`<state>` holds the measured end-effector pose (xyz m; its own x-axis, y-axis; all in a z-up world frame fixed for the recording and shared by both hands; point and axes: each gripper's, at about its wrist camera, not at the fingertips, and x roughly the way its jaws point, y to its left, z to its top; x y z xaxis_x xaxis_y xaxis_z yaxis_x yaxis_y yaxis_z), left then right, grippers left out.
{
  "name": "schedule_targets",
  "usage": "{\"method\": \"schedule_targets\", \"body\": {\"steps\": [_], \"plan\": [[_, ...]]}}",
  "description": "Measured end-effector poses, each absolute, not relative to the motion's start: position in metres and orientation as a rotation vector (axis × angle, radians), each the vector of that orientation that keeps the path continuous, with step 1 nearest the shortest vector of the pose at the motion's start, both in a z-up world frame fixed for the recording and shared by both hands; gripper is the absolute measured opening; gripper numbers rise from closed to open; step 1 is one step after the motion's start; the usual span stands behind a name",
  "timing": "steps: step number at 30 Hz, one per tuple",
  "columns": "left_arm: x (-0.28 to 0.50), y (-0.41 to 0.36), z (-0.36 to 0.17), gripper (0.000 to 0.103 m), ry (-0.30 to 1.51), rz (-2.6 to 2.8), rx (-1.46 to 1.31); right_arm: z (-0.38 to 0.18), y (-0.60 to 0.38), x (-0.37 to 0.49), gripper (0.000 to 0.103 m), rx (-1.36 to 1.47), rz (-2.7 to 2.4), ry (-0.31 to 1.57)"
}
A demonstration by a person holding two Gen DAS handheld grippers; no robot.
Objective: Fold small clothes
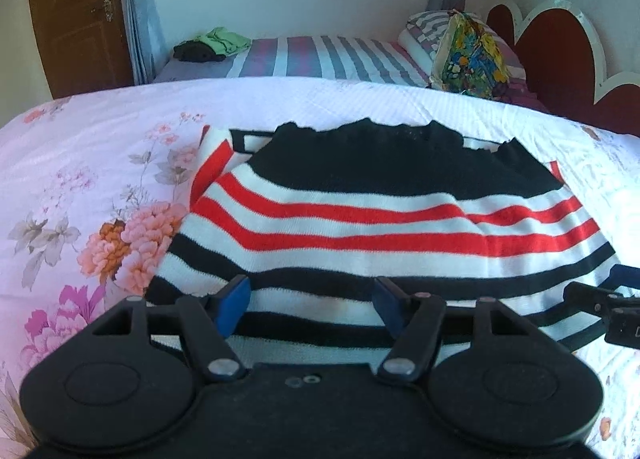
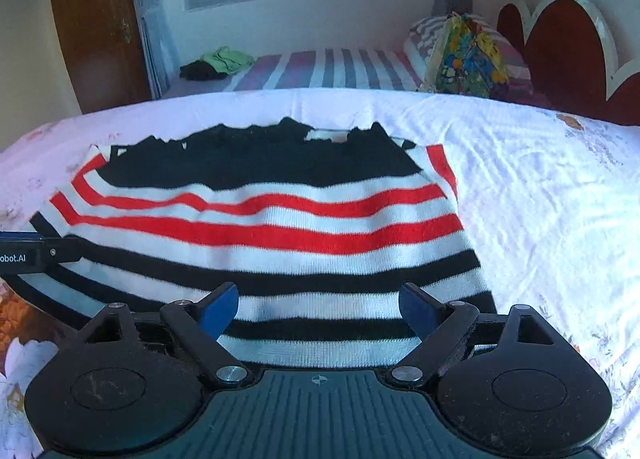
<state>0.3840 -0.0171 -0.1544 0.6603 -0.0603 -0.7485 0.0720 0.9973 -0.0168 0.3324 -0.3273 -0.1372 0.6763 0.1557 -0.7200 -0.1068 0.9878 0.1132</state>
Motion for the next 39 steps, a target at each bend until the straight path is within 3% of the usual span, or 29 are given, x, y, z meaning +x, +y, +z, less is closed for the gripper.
{"method": "schedule_targets", "body": {"steps": [9, 16, 20, 25, 29, 39], "plan": [[0.403, -0.024, -0.142, 0.07, 0.796, -0.066, 0.03, -0.12, -0.336, 0.363, 0.087, 0.053, 0.137, 0.779], [0.43, -0.018, -0.164, 0.07, 0.844, -0.016, 0.027, -0.128, -0.336, 0.399, 0.087, 0.031, 0.144, 0.783], [0.434, 0.0, -0.179, 0.077, 0.877, -0.025, -0.053, -0.141, -0.332, 0.408, 0.087, 0.033, 0.16, 0.801], [0.432, 0.002, -0.183, 0.077, 0.863, -0.022, -0.057, -0.167, -0.326, 0.416, 0.088, -0.001, 0.16, 0.845], [0.429, 0.003, -0.174, 0.072, 0.862, -0.006, -0.077, -0.159, -0.327, 0.414, 0.088, 0.008, 0.158, 0.828], [0.446, 0.006, -0.18, 0.072, 0.883, 0.005, -0.049, -0.148, -0.288, 0.413, 0.088, 0.069, 0.255, 0.797]]}}
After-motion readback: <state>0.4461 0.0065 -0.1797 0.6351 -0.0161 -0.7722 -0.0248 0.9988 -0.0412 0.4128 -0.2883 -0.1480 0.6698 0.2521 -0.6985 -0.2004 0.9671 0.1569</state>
